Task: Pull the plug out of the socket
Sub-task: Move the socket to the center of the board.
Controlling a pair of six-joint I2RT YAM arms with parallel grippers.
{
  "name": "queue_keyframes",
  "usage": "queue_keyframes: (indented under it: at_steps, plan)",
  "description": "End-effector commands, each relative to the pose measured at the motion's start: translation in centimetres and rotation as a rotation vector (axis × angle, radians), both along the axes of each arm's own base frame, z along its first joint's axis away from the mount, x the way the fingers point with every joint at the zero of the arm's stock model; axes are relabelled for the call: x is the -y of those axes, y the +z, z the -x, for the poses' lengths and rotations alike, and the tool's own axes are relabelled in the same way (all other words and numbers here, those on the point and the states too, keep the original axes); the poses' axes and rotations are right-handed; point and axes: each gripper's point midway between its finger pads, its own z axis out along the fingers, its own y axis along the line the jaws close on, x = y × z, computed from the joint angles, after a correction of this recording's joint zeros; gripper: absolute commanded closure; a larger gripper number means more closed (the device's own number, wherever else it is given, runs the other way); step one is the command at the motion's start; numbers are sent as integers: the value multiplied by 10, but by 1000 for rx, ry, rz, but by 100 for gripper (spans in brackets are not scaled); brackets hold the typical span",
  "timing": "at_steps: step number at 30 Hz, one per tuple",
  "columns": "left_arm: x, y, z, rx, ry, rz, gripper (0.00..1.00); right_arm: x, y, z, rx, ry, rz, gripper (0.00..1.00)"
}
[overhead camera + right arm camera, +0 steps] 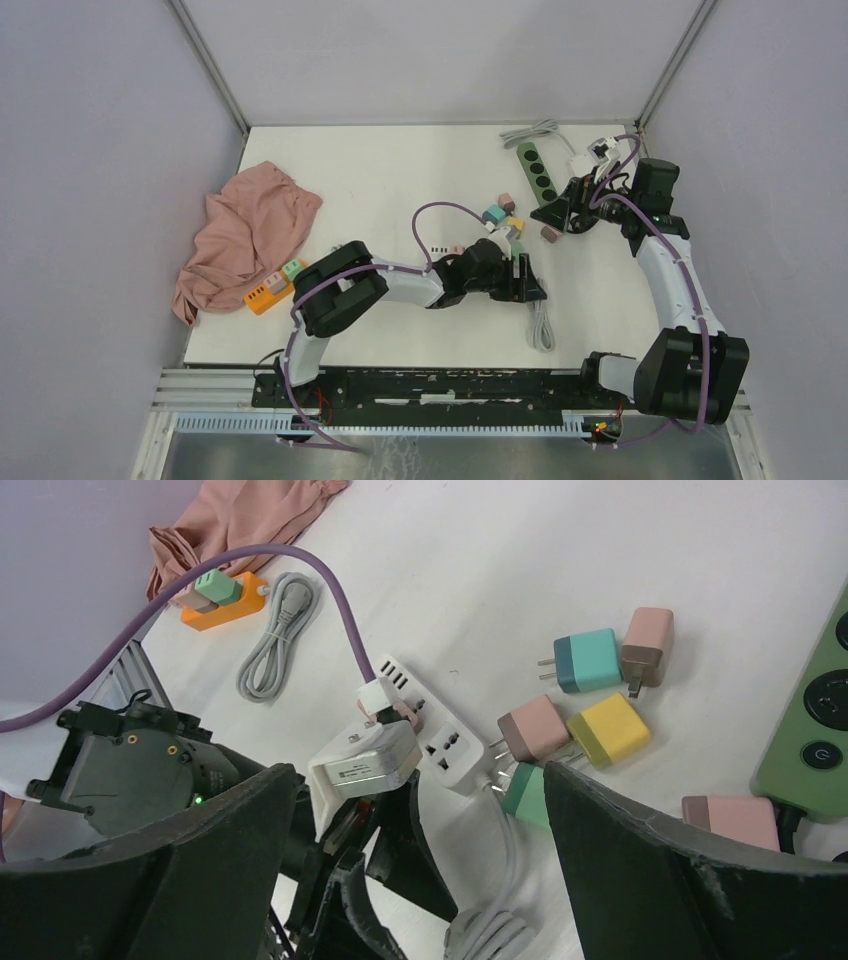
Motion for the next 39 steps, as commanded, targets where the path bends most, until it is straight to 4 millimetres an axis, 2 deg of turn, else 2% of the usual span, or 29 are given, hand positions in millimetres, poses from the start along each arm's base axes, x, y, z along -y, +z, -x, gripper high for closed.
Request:
queue_keyframes:
  at_steps: [1, 4, 13, 18, 24, 29, 39]
  plan:
    - [17, 75, 2, 139, -40, 217, 19, 3, 25, -5, 97, 2, 15, 1]
    - [6, 92, 11, 216, -80, 279, 16, 2, 25, -5, 96, 4, 13, 1]
    - [-30, 125, 35, 426, -167, 304, 15, 2, 24, -5, 99, 11, 10, 1]
    - [-60, 140, 38, 546, -144, 286, 15, 1, 23, -5, 96, 17, 4, 1]
    - [-103, 155, 29, 692, -47, 225, 15, 0, 22, -5, 95, 23, -7, 1]
    - [-139, 157, 15, 775, 67, 134, 11, -1, 21, -5, 94, 27, -19, 1]
    - [-188, 140, -1, 829, 197, -58, 10, -3, 19, -5, 93, 37, -38, 1]
